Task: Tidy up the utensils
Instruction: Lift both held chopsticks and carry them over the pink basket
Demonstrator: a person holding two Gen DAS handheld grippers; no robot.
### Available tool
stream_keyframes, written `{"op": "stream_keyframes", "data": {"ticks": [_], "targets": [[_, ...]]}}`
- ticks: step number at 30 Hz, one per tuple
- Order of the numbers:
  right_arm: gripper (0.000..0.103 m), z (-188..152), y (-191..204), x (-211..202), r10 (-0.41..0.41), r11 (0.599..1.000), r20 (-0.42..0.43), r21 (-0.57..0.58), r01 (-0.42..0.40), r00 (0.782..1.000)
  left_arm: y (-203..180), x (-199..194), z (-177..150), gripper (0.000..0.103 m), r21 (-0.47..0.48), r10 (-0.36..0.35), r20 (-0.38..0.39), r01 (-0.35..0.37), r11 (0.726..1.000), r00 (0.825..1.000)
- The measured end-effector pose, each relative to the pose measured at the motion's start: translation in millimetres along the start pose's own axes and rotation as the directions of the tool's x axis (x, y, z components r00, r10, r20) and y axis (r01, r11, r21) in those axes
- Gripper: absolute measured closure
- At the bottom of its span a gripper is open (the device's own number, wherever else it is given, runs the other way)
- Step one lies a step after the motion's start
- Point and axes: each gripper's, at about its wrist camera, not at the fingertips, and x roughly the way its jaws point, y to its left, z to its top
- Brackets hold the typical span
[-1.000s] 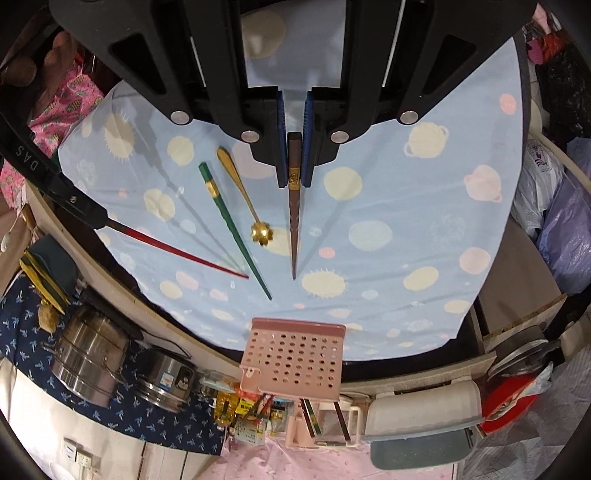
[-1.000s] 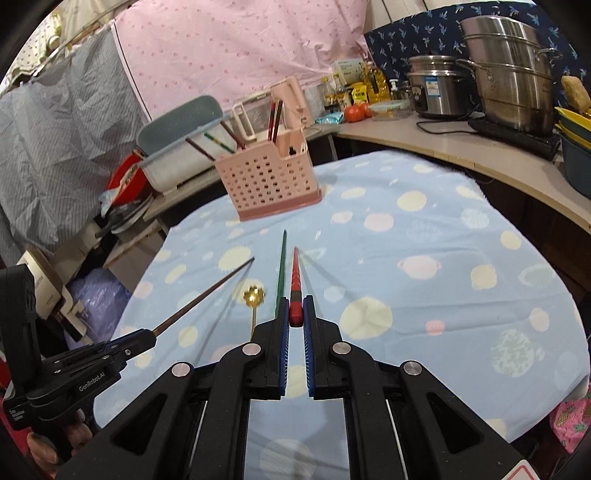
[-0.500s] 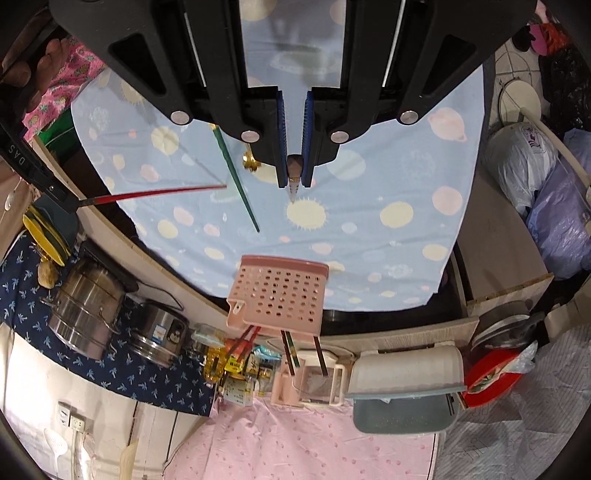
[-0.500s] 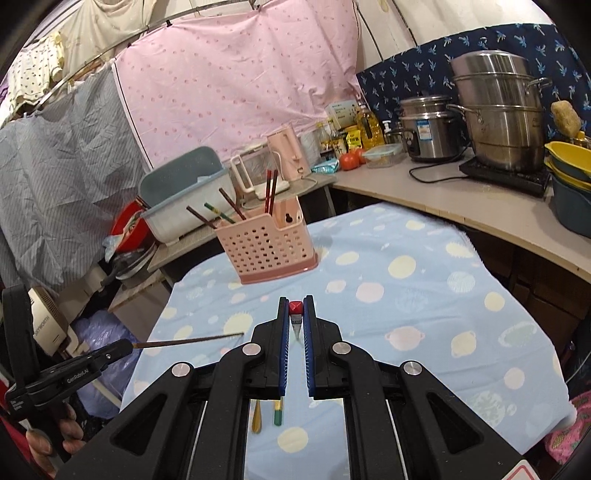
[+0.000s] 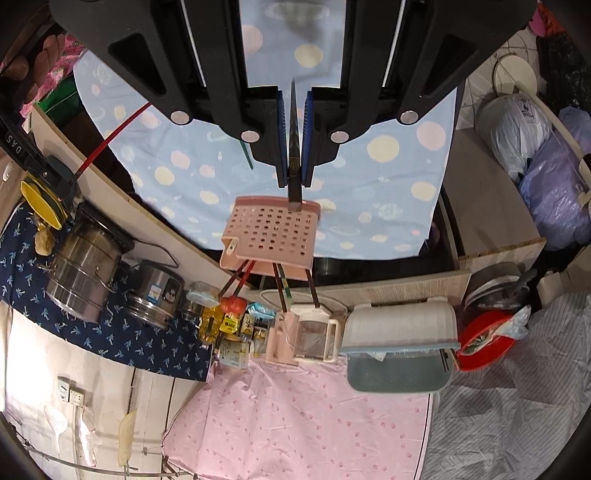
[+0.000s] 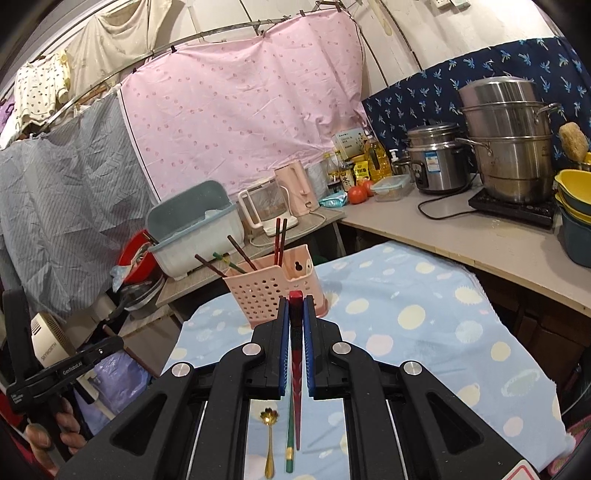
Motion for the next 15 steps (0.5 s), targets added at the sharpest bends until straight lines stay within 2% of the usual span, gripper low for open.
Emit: {"op": "stream_keyframes", "data": {"ticks": [8, 15], "targets": [[0.096, 28, 4, 24, 0.011, 1.0, 0.025, -0.001, -0.011, 1.0, -2, 7, 45, 0.096, 0.001, -0.008, 0.077, 0.008, 1.0, 0.997], [0.096, 69, 6, 57, 0.028, 1.0, 0.06, 0.008, -0.029, 0.998, -7, 19, 99, 0.096, 0.003, 0.0, 0.165, 0.0, 1.0, 0.986]]}}
